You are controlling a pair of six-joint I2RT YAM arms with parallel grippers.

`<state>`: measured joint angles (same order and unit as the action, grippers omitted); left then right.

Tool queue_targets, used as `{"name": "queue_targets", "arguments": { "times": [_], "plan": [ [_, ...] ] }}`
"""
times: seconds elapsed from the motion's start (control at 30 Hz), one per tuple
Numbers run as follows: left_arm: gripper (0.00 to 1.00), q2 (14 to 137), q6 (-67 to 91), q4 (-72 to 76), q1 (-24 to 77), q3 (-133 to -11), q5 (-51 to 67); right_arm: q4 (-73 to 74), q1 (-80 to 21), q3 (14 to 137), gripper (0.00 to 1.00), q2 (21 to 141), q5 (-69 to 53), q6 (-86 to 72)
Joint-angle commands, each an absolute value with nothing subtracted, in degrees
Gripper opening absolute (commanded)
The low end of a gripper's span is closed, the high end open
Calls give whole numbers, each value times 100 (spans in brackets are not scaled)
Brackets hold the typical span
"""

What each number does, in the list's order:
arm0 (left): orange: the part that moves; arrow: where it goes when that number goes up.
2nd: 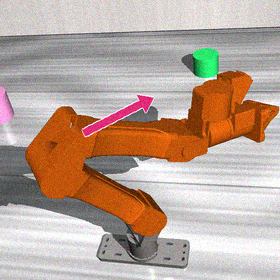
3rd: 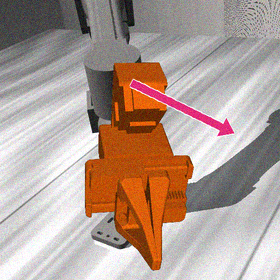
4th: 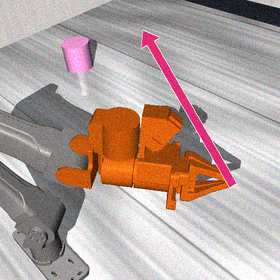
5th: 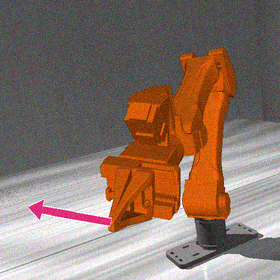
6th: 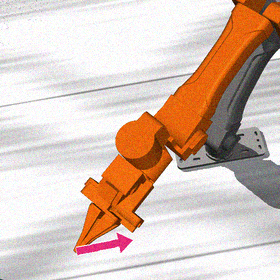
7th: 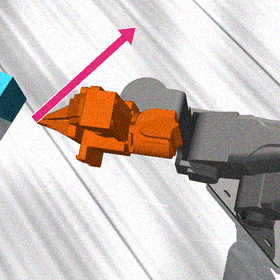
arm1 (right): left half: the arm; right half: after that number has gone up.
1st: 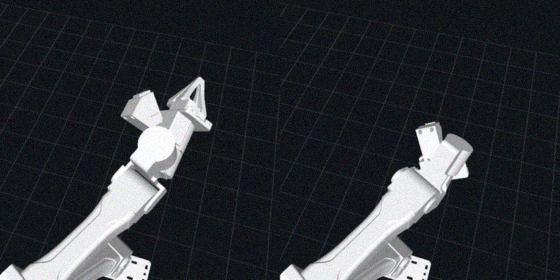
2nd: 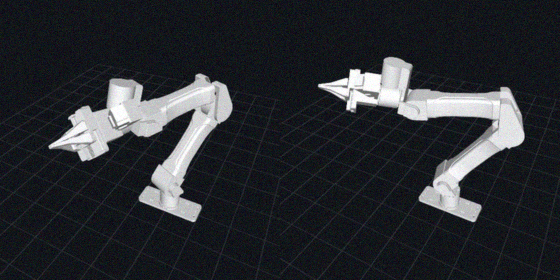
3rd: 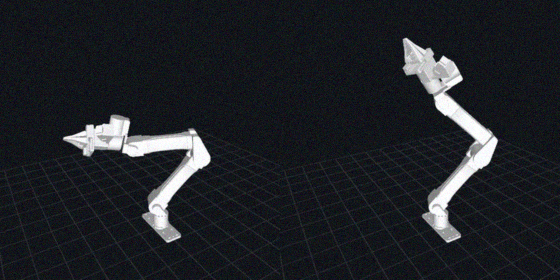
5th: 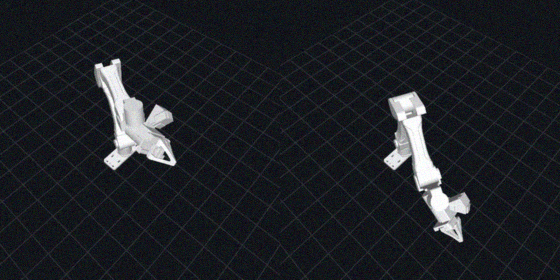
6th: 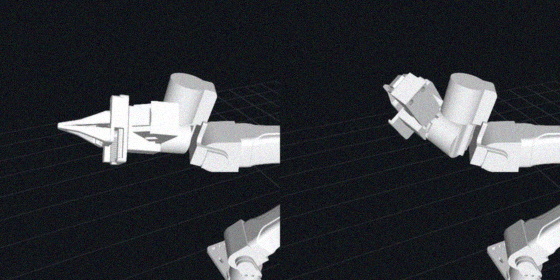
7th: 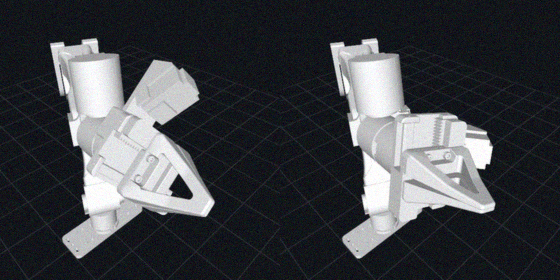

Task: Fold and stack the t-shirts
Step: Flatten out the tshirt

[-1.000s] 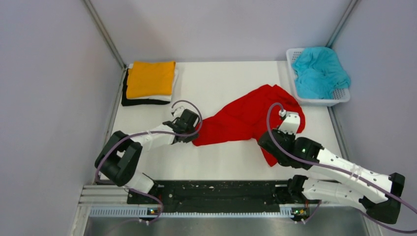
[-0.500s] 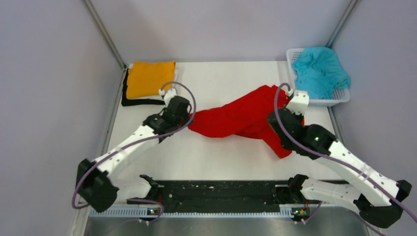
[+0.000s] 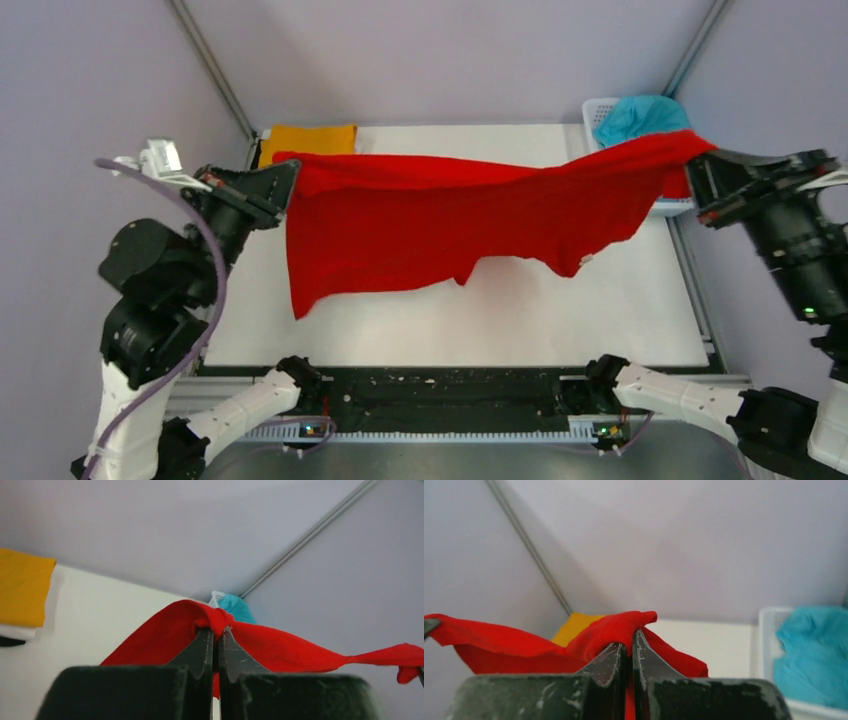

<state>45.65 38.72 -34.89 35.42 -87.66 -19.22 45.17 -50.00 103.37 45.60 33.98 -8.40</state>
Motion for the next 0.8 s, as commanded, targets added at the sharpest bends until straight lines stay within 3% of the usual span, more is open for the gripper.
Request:
{"name": "queue_targets", "arguments": {
  "times": [0.0, 0.17, 0.37, 0.57, 0.7, 0.77],
  "plan": [
    [0, 4681, 3412, -3837, 3552, -9659, -1189, 4668, -4958, 12028, 0, 5403, 1634, -97],
    [0, 4697, 3215, -3979, 3551, -10531, -981, 5117, -4957, 13710, 0, 6262, 986, -31],
    [0, 4873, 3153, -4112, 3551, -10694, -949, 4709, -4958, 13375, 0, 6296, 1226, 166],
    [0, 5212, 2951, -3622, 3552, -9818, -2348, 3792, -4957, 12189, 0, 6555, 3495, 836],
    [0, 6143, 2869, -3334, 3403, -9277, -3900, 1437, -4823, 10517, 0, 7126, 5966, 2394],
    [0, 6824, 3078, -3265, 2746, -9173, -3144, 746, -4306, 9931, 0, 7473, 6119, 2564]
  ]
}}
